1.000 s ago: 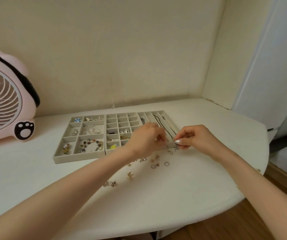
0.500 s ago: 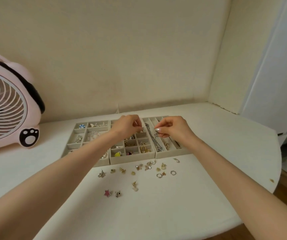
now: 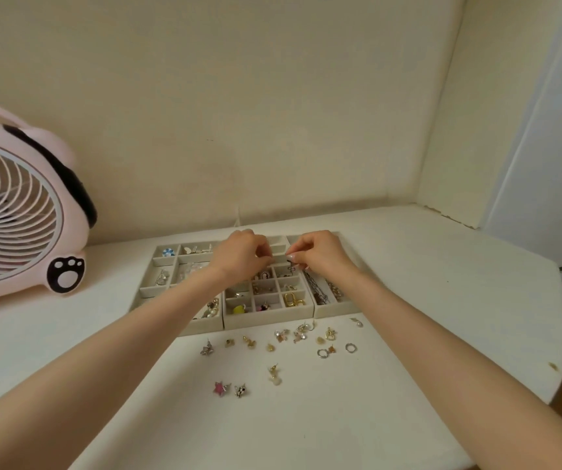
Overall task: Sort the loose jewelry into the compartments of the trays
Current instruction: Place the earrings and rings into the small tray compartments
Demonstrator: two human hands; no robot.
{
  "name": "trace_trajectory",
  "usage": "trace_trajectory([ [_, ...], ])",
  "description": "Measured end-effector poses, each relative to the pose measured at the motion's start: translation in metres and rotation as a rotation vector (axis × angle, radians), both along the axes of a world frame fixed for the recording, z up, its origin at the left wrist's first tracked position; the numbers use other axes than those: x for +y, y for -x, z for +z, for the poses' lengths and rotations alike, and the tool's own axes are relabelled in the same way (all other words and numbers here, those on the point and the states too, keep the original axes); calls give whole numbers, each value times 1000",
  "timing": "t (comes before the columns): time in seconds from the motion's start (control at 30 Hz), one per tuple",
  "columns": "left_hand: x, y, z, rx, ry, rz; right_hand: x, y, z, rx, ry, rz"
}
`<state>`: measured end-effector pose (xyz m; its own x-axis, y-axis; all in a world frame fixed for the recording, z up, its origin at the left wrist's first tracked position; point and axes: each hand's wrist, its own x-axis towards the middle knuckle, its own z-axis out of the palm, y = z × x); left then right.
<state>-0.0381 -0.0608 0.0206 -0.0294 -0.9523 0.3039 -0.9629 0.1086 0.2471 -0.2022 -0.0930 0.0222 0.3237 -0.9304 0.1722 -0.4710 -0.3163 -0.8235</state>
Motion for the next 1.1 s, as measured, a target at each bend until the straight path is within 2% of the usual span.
trace_trajectory([
  [0.27, 19, -8, 2, 18, 59, -2, 5, 0, -1, 125, 5, -24],
  [0.6, 49, 8, 1, 59, 95, -128, 25, 68, 15, 173, 63, -37],
  [0.83, 64, 31, -4, 73, 88, -219, 51, 106, 6, 402, -59, 27],
  [1.1, 75, 46, -8, 45, 57, -314, 67, 104, -16, 537, 130, -67],
])
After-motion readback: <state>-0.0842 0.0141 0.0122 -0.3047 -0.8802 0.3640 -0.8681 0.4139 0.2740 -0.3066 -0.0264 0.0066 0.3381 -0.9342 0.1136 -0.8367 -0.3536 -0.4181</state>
